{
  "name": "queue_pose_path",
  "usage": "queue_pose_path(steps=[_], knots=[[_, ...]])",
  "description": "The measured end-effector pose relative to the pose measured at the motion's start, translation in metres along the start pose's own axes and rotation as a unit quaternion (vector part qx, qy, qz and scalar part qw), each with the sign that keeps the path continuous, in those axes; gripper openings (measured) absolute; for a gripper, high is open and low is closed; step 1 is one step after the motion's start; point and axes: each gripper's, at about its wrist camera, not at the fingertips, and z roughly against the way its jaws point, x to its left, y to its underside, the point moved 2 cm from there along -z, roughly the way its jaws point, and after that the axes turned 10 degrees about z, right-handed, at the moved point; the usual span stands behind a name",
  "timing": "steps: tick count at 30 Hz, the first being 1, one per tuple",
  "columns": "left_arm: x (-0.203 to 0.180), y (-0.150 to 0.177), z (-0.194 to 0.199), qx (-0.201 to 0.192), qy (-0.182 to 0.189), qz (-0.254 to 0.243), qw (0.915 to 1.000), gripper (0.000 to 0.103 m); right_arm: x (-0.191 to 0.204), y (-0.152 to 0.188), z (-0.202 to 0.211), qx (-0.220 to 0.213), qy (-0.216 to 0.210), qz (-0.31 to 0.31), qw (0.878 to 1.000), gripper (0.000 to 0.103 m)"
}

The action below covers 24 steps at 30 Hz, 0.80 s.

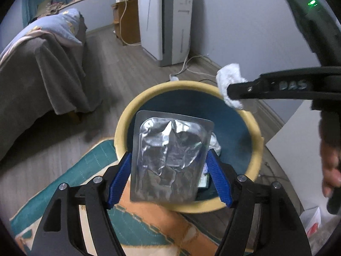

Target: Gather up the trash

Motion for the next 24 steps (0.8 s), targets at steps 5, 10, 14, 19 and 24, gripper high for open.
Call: queue_pose_path(steps=[5,10,14,19,24], knots=[[0.003,-0.002,-0.008,0.002,0.007,0.014,0.9999,0.081,0.002,-0.002,-0.004,-0.006,0.006,0.014,1.0,0.048],[0.007,0.001,-0.006,0.002,0.005,0.025,0.9997,0.087,0.0,0.0,-0.011,0.001,0.008,0.011,1.0,0.058],[0.007,0.002,0.003,-0.006,-0.001,0.022,0.9997,0.092,-0.001,0.0,-0.011,0.002,0.009,0.012,1.0,0.064],[0.008,0.003,0.022,-0.013,-0.009,0.029,0.9994,0.094,0.002,0.002,0.005,-0.008,0.041,0.026,0.999,0.074],[0.009,0.0,0.061,-0.034,-0.03,0.018,0.9988,0.097,0.008,0.011,0.039,-0.017,0.072,0.032,0.997,0.086]])
